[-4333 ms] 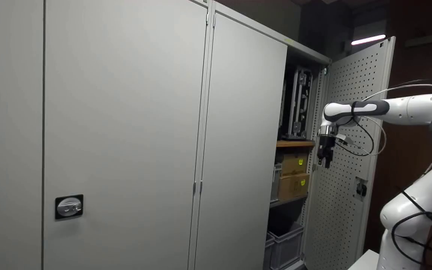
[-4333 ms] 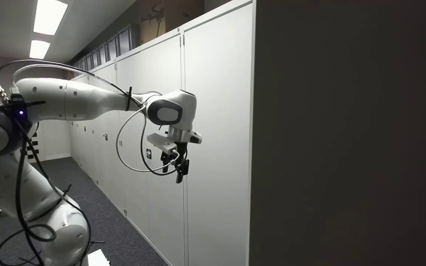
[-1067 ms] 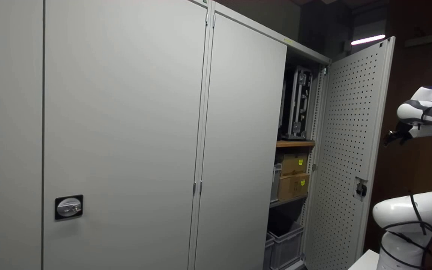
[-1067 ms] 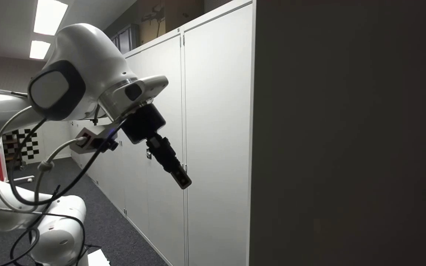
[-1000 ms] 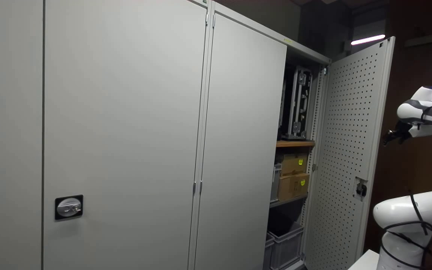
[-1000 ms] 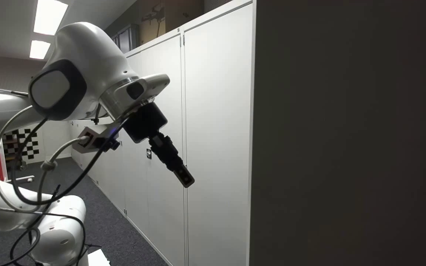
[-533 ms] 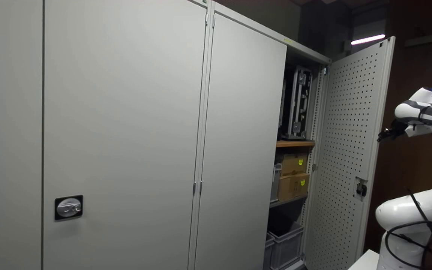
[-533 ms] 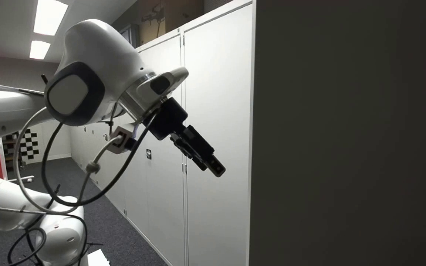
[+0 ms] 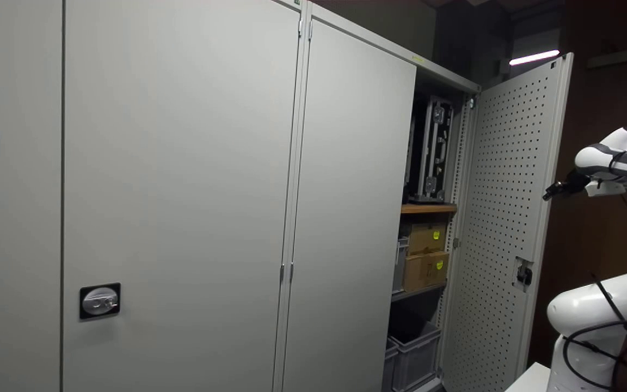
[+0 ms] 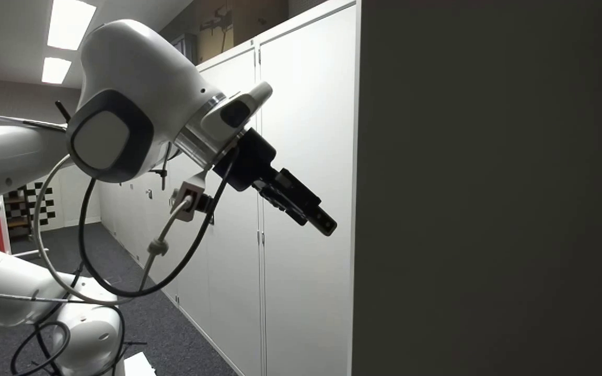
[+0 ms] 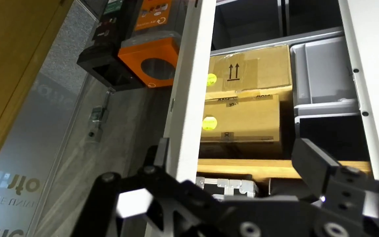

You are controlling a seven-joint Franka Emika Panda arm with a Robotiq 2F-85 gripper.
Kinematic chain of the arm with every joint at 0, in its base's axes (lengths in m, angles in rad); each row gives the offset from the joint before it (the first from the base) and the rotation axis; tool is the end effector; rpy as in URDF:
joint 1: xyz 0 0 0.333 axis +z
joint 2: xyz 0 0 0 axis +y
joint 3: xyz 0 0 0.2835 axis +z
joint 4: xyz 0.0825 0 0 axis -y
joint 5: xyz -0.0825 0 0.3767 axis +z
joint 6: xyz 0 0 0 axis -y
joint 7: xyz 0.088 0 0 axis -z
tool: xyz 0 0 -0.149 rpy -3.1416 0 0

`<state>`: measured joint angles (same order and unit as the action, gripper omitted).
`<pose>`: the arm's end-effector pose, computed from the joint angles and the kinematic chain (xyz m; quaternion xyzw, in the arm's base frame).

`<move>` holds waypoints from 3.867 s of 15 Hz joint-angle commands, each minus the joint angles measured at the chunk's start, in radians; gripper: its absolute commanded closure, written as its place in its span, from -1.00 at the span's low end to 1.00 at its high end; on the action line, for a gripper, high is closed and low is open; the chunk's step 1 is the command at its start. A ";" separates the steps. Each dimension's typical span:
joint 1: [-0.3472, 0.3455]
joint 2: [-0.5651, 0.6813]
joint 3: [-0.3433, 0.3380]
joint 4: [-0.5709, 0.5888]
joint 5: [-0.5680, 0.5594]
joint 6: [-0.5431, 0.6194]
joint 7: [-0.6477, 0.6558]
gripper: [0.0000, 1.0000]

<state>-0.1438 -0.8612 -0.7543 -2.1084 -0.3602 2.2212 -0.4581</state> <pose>0.1734 -0.4258 0.6452 0.9026 -0.1710 0.3666 0.1472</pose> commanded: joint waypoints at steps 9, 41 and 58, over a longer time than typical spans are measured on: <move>0.045 0.099 -0.053 0.060 0.136 0.113 -0.009 -1.00; 0.092 0.280 -0.048 0.186 0.247 0.128 -0.046 -1.00; 0.083 0.255 0.136 0.130 0.244 0.102 -0.043 -1.00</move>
<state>-0.0723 -0.6403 -0.6436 -1.9870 -0.1528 2.2819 -0.4619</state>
